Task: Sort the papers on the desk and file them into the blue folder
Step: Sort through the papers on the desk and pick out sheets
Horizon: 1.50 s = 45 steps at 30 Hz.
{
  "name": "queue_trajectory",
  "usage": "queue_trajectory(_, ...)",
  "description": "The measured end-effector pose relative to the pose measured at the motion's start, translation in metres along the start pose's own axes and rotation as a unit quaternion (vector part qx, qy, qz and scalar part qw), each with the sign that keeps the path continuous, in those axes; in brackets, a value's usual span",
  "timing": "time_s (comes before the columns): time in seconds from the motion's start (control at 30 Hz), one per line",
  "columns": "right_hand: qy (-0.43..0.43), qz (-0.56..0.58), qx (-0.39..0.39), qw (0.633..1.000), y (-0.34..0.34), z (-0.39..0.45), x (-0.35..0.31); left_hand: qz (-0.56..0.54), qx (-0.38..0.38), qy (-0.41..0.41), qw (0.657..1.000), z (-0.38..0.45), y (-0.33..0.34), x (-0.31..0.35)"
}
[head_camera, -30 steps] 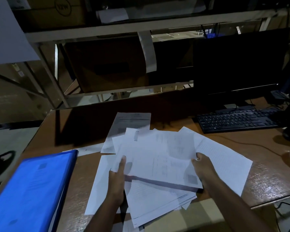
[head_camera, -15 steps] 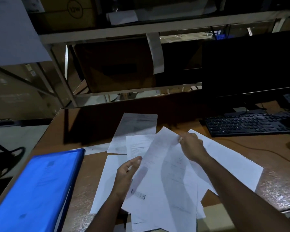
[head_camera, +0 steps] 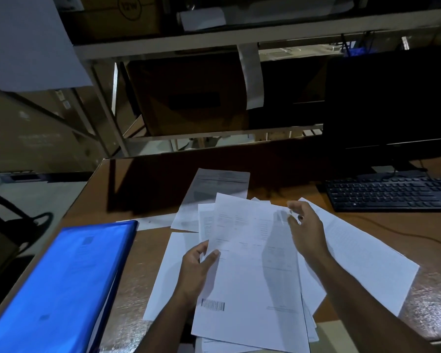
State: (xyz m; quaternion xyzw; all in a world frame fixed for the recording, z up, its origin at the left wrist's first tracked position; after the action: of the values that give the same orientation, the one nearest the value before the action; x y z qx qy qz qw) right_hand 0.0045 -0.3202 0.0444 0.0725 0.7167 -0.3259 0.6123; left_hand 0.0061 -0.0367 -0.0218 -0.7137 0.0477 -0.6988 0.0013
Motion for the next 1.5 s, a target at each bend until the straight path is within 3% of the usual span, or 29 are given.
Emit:
queue_trajectory(0.2,0.062,0.026,-0.028,0.997,0.001,-0.020,0.025,-0.022,0.009,0.003,1.000,-0.001,0.001,0.004)
queue_trajectory(0.67,0.070,0.006,0.002,0.997,0.017,-0.017,0.015,-0.037,-0.027,0.029,0.999,-0.006,0.006,0.009)
queue_trajectory(0.93,0.179,0.043,-0.137,0.973,0.032,-0.023,0.021,-0.068,-0.001,0.024,0.997,-0.009,0.003,0.027)
queue_trajectory(1.23,0.031,0.160,-0.240,0.957,0.012,-0.032,-0.053,-0.087,-0.008,0.137,0.987,-0.001,-0.026,0.123)
queue_trajectory(1.5,-0.084,0.189,-0.140,0.968,0.005,-0.052,-0.103,-0.100,0.045,0.211,0.971,-0.010,-0.028,0.160)
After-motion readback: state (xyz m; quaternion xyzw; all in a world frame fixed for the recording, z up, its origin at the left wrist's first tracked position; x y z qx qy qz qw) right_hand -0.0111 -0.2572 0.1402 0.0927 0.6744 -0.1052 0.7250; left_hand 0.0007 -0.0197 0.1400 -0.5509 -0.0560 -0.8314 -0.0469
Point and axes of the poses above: each hand's wrist, its own z-axis towards the middle knuckle, its own y-axis out of the palm, x = y × z, the point moved 4 cm from there along z, towards the middle knuckle, and after that the axes turned 9 degrees about y, right-handed, at the moved point
